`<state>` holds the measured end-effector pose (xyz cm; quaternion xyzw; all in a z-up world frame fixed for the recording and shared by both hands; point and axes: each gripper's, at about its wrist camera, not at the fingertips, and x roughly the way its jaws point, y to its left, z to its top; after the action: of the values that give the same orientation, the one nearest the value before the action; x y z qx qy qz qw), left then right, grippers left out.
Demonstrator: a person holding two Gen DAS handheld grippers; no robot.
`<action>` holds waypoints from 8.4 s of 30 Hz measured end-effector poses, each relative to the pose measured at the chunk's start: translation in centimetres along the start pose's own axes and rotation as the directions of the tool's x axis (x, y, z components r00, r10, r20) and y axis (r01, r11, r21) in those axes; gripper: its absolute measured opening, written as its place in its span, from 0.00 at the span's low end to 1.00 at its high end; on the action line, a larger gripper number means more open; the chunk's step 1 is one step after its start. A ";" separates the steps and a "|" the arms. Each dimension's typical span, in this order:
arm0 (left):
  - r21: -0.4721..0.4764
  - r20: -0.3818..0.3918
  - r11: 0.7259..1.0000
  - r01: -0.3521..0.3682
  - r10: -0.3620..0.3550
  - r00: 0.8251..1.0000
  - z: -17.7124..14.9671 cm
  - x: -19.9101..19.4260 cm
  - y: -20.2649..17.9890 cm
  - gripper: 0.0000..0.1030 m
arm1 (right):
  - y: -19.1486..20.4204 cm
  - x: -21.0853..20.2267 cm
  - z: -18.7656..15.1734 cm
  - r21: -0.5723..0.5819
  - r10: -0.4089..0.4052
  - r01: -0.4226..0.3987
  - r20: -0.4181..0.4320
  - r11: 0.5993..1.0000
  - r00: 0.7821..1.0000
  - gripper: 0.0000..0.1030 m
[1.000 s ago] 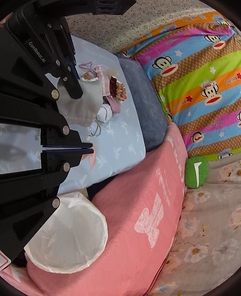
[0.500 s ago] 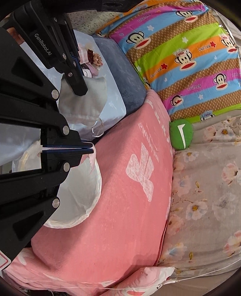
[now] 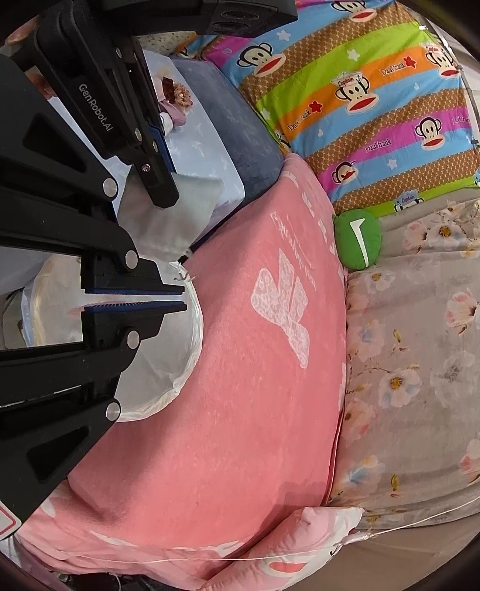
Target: Collect trash
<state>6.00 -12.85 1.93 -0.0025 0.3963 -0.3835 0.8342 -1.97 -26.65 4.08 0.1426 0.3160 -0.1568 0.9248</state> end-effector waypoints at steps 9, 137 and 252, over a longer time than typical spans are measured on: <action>-0.017 0.029 0.998 -0.053 0.054 0.998 0.3 -0.3 0.4 0.57 | 0.0 0.0 0.0 0.000 -0.010 0.010 0.011 1.000 1.000 0.24; -0.161 0.129 0.946 -0.280 0.301 0.945 -2.7 -9.7 13.9 0.09 | 18.7 3.9 -2.8 -0.158 0.260 -0.283 -0.152 0.946 0.954 0.02; 0.086 -0.120 0.970 -0.226 0.235 0.965 -2.0 6.3 2.3 0.67 | -1.0 6.3 -3.3 0.118 -0.010 0.023 -0.115 0.993 0.993 0.27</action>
<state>8.64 -14.61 -4.27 0.0984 0.4330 -0.2973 0.8453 0.62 -27.62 -2.56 0.2037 0.3594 -0.1746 0.8938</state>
